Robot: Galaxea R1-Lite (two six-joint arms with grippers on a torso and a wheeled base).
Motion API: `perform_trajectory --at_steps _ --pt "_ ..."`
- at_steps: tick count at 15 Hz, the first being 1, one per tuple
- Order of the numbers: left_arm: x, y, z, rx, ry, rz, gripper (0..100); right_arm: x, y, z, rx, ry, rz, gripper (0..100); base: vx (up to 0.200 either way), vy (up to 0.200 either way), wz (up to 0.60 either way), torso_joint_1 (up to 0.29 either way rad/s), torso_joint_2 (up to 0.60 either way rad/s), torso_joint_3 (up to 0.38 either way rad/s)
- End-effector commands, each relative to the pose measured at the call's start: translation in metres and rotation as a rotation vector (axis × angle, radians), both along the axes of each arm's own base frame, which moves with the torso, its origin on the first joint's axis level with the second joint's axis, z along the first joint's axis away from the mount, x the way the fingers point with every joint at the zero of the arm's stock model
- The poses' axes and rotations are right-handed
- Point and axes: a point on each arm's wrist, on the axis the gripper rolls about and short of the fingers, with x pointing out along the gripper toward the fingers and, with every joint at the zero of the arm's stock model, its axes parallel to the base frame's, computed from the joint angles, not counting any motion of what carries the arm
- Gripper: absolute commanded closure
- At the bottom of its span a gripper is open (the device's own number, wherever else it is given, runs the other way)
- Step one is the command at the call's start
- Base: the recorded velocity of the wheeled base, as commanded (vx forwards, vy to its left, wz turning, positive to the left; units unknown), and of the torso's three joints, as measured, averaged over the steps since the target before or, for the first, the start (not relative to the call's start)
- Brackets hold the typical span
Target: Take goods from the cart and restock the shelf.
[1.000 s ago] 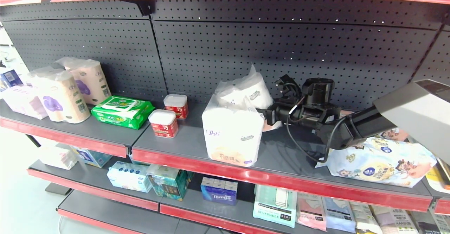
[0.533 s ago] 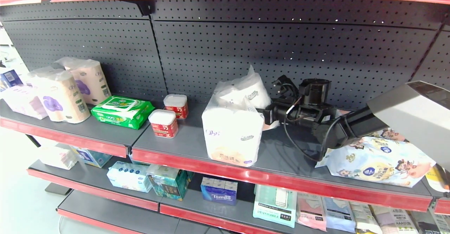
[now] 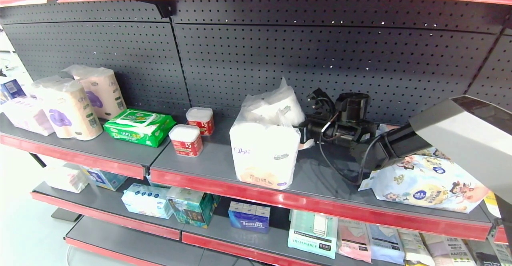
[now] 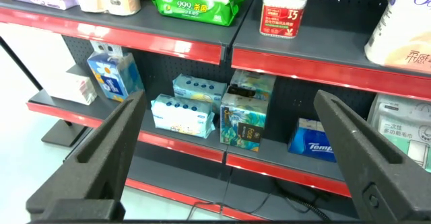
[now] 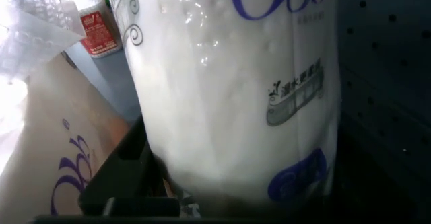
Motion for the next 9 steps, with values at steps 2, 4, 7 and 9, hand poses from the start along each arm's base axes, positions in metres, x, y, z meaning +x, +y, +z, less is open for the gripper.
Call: perform_trajectory --at_steps 2,4,7,9 --pt "0.0 0.0 0.0 0.001 0.001 0.002 0 0.0 -0.003 -0.009 -0.013 0.021 -0.006 100 0.0 0.0 0.0 0.0 0.0 0.0" --pt "0.0 0.0 0.0 -0.001 0.001 0.002 0 0.0 -0.004 -0.01 -0.026 0.018 -0.011 100 0.0 0.0 0.0 0.0 0.0 0.0" --pt "0.0 0.0 0.0 -0.001 0.001 0.002 0 0.0 -0.01 -0.014 -0.041 0.026 -0.023 100 0.0 0.0 0.0 0.0 0.0 0.0" --pt "0.0 0.0 0.0 -0.001 0.001 0.002 0 -0.002 -0.013 -0.018 -0.064 0.025 -0.02 100 0.0 0.0 0.0 0.0 0.0 0.0"
